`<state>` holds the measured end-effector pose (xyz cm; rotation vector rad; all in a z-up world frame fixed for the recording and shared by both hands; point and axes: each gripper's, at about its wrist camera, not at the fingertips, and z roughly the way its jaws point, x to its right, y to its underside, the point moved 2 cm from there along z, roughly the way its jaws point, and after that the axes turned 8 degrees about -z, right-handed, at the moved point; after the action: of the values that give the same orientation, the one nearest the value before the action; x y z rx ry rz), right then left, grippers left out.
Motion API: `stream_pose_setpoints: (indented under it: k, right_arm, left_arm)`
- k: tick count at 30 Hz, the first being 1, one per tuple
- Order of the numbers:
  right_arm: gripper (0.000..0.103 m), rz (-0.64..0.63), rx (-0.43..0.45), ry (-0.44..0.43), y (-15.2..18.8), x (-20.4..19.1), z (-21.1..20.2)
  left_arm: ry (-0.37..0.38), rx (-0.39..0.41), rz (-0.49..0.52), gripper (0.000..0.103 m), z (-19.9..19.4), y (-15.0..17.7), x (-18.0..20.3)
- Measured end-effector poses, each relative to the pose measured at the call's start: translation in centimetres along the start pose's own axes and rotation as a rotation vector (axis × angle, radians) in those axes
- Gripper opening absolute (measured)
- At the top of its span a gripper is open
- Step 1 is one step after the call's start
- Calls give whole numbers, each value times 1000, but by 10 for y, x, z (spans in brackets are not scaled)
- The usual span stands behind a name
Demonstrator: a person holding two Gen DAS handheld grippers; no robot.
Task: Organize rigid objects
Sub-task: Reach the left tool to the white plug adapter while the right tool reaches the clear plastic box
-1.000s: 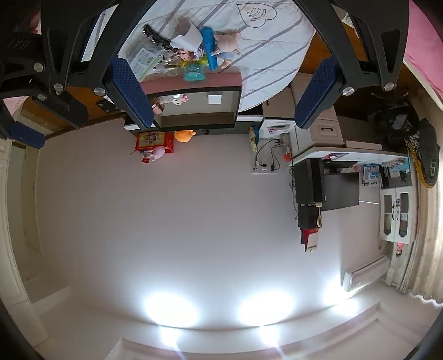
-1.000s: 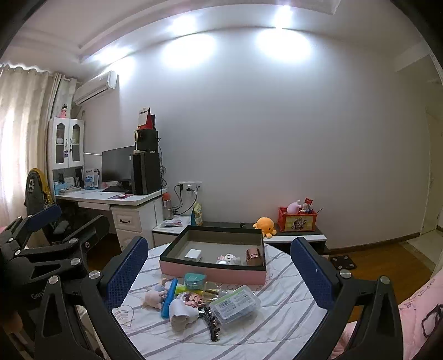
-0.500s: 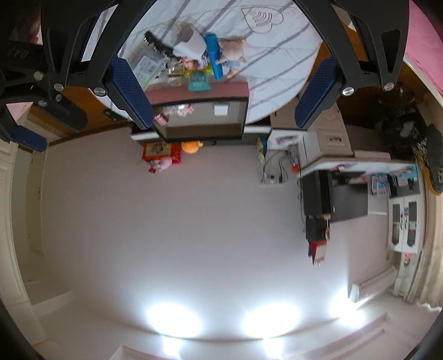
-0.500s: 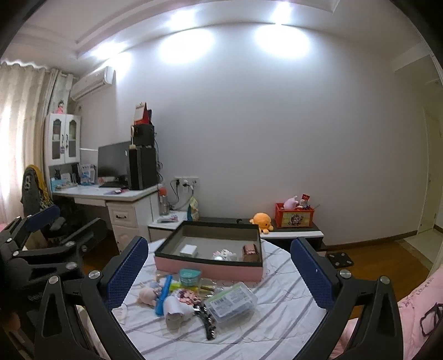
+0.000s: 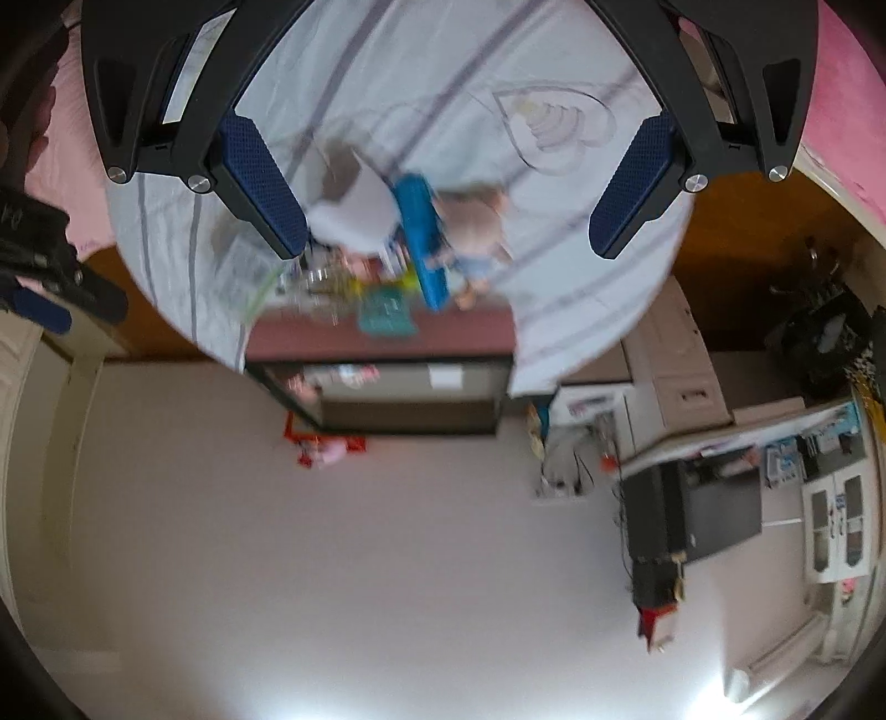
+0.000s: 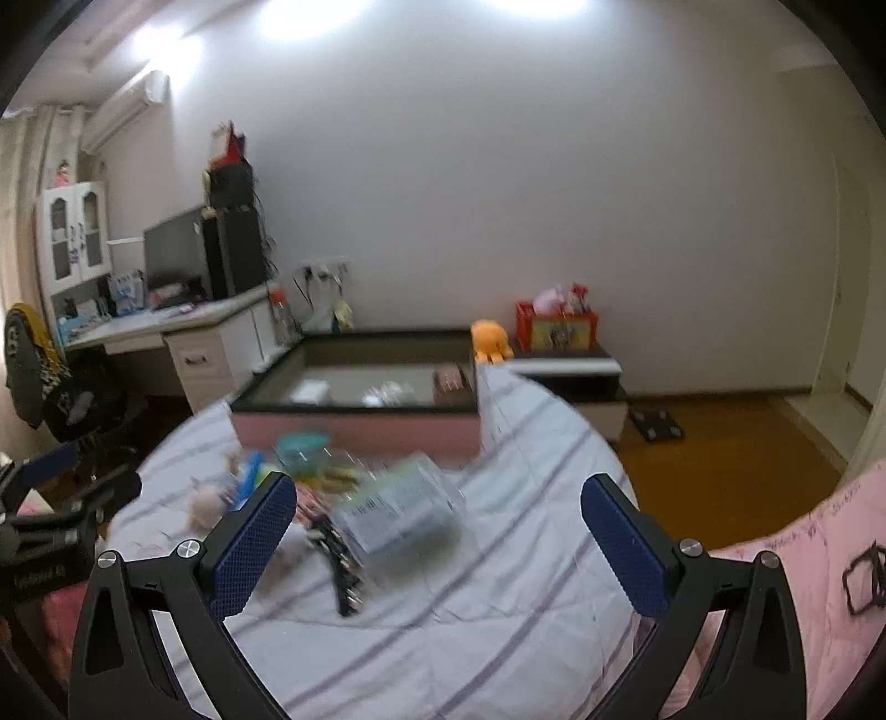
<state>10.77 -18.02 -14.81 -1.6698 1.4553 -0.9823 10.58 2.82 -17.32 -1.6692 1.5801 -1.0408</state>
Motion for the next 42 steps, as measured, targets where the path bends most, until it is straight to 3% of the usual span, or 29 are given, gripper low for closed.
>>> stream_pose_setpoints:
  k: [5, 15, 25, 26, 29, 32, 35, 42]
  right_arm:
    - [103, 29, -87, -12, 22, 12, 26]
    - [103, 78, -156, -16, 40, 33, 55]
    - [103, 96, -196, -41, 47, 37, 74]
    - [103, 94, -198, -43, 47, 36, 75]
    - [103, 93, -200, -49, 47, 35, 74]
    - [103, 92, -201, -53, 46, 35, 75]
    - [103, 84, -202, -54, 46, 31, 73]
    - [103, 62, -210, -64, 44, 19, 72]
  left_arm:
    - [-14, -78, -20, 103, 30, 15, 17]
    - [-84, -191, -41, 103, 85, 22, 34]
    - [-102, -215, -34, 102, 106, 21, 42]
    - [-92, -210, -35, 100, 104, 22, 40]
    - [-10, -221, -26, 77, 101, 23, 39]
    - [6, -219, -3, 73, 95, 25, 37]
    - [33, -219, 10, 59, 84, 26, 35]
    - [98, -237, 4, 60, 64, 36, 13]
